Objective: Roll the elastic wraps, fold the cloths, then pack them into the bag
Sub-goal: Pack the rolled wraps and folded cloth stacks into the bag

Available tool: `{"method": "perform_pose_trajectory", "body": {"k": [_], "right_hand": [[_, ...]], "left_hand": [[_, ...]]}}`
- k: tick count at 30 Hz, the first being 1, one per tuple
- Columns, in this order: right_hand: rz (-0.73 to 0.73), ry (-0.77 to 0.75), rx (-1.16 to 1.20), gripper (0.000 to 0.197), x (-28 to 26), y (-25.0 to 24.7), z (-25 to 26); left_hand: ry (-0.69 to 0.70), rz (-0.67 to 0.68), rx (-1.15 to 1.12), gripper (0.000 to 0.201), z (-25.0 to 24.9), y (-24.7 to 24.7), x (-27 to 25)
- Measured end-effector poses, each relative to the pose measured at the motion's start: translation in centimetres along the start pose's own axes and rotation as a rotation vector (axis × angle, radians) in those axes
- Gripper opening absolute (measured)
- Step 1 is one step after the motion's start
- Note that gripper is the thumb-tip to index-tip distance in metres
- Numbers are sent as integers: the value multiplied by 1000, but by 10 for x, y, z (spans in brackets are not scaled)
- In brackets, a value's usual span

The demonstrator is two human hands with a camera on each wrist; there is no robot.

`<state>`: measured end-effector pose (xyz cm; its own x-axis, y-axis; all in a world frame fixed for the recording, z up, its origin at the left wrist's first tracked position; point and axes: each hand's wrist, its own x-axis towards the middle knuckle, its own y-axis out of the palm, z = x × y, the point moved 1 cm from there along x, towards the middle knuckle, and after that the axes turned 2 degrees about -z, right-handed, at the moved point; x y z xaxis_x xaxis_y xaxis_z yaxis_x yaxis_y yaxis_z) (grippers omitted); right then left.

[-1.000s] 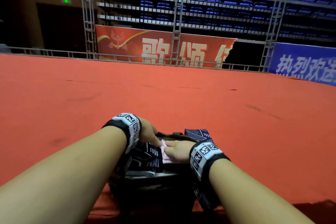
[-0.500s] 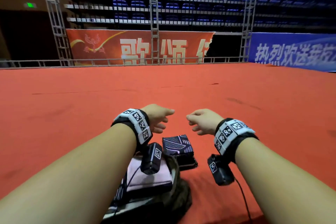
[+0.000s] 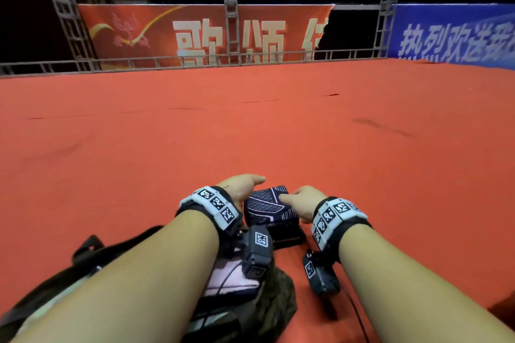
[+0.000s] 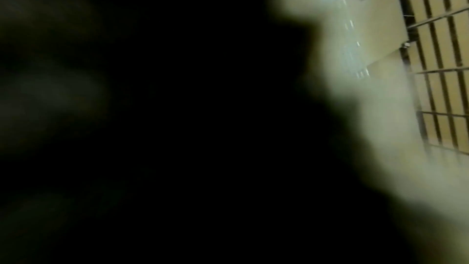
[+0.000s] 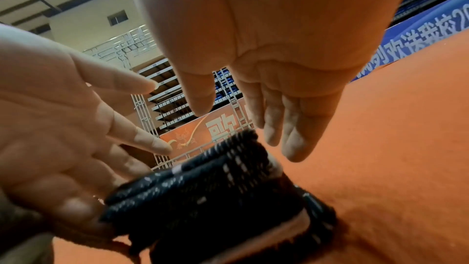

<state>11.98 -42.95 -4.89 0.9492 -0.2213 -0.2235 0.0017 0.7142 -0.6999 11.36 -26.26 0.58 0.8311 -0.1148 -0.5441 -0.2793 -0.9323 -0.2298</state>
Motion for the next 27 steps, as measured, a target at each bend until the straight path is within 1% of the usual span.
{"method": "perform_pose_trajectory", "body": {"k": [2,6,10,12,14,17,20,22,24,25,27], "right_hand": [[11,5,-80,38,3,10,-1],[-14,-9,-174,29,4,25,-5],[-37,-22,-192,27,6,29,-8],[-51,-28,-204,26,6,30,-8],[-74,-42,-216,25,7,32,-9],[-116,-51,-254,29,9,33,-7],[-170,-39,-279,43,10,35,-5],[-205,-34,-243,52,11,36,-5],[-199,-14,-142,55,10,35,-7],[-182,-2,-87,52,11,34,-8],[-144,-15,-35,34,8,30,-9]], "left_hand": [[-42,69,-77,39,7,5,10],[-63,127,-180,31,18,10,30],[-51,127,-224,25,28,11,37],[-47,104,-226,24,31,9,40],[-47,118,-223,25,33,8,42],[-47,137,-216,26,34,7,43],[-27,138,-226,21,34,7,44],[-26,130,-232,25,35,7,44],[-27,105,-221,35,35,6,47],[-27,104,-216,42,36,5,50],[-31,118,-219,52,37,5,52]]}}
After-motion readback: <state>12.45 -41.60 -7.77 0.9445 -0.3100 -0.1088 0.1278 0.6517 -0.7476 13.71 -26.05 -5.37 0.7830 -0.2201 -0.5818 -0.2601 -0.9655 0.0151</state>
